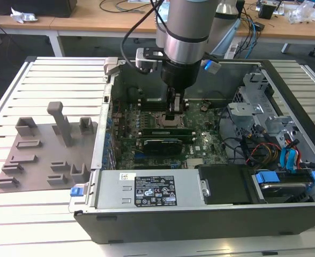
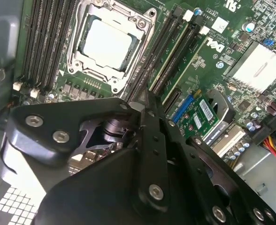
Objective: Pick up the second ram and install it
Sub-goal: 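Insert the second ram into the second slot, then press down the second ram until it locks into place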
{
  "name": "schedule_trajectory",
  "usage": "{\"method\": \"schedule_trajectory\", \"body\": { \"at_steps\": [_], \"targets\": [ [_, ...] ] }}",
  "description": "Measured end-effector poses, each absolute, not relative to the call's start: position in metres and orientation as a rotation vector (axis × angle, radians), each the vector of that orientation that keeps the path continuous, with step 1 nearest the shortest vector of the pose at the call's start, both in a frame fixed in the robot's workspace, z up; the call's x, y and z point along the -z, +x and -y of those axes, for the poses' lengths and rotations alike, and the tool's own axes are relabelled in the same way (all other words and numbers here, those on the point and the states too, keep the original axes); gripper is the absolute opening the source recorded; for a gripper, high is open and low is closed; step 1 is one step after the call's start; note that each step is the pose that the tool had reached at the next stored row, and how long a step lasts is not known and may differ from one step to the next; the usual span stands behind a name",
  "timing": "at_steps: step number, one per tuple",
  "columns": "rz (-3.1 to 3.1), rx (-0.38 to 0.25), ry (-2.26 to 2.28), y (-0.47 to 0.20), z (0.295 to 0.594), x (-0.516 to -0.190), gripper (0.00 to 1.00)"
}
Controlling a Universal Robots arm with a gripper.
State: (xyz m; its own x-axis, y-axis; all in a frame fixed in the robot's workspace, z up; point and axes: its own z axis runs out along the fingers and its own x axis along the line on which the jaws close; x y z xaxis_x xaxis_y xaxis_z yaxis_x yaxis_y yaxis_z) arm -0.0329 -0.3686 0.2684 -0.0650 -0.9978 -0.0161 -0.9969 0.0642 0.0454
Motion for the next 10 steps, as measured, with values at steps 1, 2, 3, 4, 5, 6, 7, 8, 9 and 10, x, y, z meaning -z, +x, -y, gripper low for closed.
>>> {"method": "schedule_trajectory", "body": {
  "at_steps": [1,2,3,4,5,6,7,8,9,10],
  "targets": [
    [2.277,0.069,2.135,-0.033,0.369,-0.268,0.1],
    [2.278,0.069,2.135,-0.033,0.369,-0.269,0.1],
    [2.278,0.069,2.135,-0.033,0.369,-0.269,0.1],
    [2.277,0.069,2.134,-0.031,0.369,-0.268,0.1],
    [2.276,0.071,2.133,-0.013,0.369,-0.267,0.1],
    [2.275,0.074,2.132,-0.002,0.369,-0.265,0.1],
    [2.274,0.075,2.131,0.004,0.37,-0.263,0.1],
    [2.274,0.076,2.131,0.008,0.371,-0.262,0.1],
    [2.274,0.076,2.131,0.013,0.373,-0.258,0.1],
    [2.273,0.077,2.131,0.018,0.375,-0.253,0.1]
  ]
}}
